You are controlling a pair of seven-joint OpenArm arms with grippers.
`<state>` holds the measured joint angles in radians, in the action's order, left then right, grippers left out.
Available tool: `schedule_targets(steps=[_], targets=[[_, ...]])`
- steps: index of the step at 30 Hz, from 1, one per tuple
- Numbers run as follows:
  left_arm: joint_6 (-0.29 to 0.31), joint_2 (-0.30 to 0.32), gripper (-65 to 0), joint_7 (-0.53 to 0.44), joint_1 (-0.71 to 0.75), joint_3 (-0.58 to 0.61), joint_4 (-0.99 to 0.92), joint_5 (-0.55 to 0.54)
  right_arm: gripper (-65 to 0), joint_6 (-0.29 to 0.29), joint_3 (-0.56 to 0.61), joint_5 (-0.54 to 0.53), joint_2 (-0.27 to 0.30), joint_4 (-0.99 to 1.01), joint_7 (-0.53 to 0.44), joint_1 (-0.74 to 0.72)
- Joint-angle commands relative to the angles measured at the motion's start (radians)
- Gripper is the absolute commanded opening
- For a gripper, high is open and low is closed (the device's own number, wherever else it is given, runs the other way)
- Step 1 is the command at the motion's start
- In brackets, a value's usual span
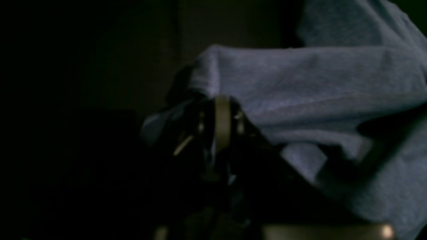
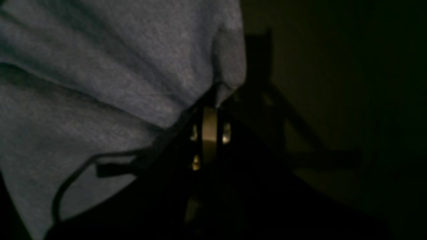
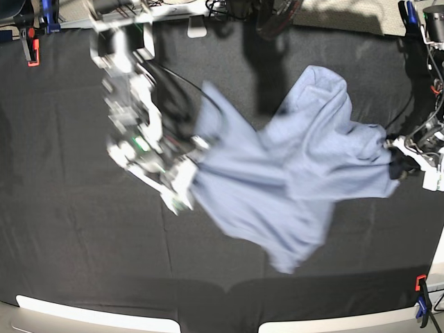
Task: Layout the t-shirt on the table in an organized manner, then fold the t-shirt properly
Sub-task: 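Pull the grasped shirt edge outward with the right gripper, spreading it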
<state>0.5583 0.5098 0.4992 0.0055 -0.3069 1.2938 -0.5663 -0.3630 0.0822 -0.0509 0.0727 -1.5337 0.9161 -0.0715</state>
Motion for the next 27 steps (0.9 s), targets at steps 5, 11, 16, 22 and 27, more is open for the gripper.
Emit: schedule_targets(steps=[5,11,16,22,27], targets=[[0.140,0.020,-51.8,0.125,-0.016,-0.007,0.016,-0.194,-65.0,0.005,-0.129,-0.010,0.068,-0.178,-0.015,0.101],[0.140,0.018,-51.8,0.300,-0.016,-0.007,0.016,-0.405,-65.0,0.005,-0.305,-0.064,0.141,-0.252,-0.018,0.212],[0.140,0.002,-51.8,0.312,0.024,-0.008,0.017,-0.412,-65.0,0.004,-0.404,-0.065,0.198,-0.257,-0.027,0.265],[0.140,-0.036,-51.8,0.311,0.078,-0.009,0.016,-0.348,-65.0,0.004,-0.480,-0.065,0.254,-0.257,-0.039,0.293],[0.140,-0.064,-51.8,0.308,0.108,-0.044,0.017,-0.351,-65.0,0.004,-0.494,-0.066,0.290,-0.257,-0.042,0.293]])
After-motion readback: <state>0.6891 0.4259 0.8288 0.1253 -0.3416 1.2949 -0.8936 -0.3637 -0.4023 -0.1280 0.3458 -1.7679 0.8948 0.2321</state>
